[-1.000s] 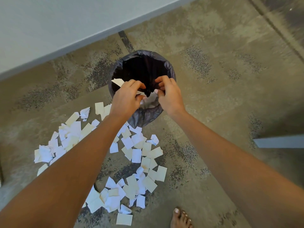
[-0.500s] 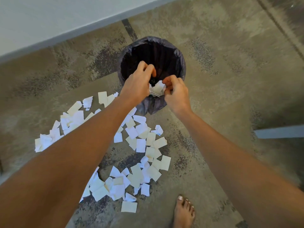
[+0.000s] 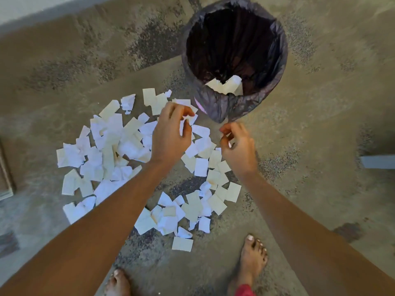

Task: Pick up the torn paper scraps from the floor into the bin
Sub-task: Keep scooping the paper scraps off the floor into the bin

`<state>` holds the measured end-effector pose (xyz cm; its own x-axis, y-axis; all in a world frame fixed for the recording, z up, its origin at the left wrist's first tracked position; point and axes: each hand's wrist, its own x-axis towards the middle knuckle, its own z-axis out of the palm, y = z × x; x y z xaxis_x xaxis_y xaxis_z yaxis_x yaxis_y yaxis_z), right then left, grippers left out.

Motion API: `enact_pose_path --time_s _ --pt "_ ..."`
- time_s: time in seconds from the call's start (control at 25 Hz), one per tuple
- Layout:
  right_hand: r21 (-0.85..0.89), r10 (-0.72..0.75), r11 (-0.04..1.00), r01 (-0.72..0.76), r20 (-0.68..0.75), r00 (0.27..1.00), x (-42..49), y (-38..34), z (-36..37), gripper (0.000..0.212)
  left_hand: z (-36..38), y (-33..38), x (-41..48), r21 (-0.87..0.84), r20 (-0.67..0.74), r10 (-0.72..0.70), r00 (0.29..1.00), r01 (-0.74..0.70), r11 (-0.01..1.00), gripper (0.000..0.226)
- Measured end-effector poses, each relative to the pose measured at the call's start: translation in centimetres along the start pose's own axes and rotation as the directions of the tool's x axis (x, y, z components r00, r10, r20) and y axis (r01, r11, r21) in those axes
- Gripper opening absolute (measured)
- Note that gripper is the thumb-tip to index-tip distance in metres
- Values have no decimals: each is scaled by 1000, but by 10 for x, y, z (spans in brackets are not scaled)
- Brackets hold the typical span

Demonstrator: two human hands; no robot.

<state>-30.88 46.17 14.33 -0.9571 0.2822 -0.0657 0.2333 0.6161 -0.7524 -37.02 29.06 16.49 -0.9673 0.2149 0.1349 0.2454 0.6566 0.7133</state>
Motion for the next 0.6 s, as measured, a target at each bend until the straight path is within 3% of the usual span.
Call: enact_pose_path --time_s 0.08,0.16,0.24,0.32,0.4,0.6 --pt "-83 -32 996 44 143 989 -34 18 32 19 -1 -42 -53 112 98 -61 993 50 992 21" --pt "-178 -31 979 101 359 933 -68 35 67 26 3 -87 -106 242 269 -113 956 46 969 27" --pt "-332 33 919 212 601 799 -96 52 97 40 9 -123 -148 337 477 -182 860 12 942 38" --pt "-457 103 788 413 759 643 -118 68 124 61 19 -150 -181 425 661 -243 710 -87 901 60" --pt "-498 140 660 562 817 559 -134 81 143 82 32 -169 -204 461 730 -276 626 -152 875 82" --pt "-515 209 491 703 853 478 -163 108 171 123 66 -189 -240 547 732 -318 603 -240 802 129"
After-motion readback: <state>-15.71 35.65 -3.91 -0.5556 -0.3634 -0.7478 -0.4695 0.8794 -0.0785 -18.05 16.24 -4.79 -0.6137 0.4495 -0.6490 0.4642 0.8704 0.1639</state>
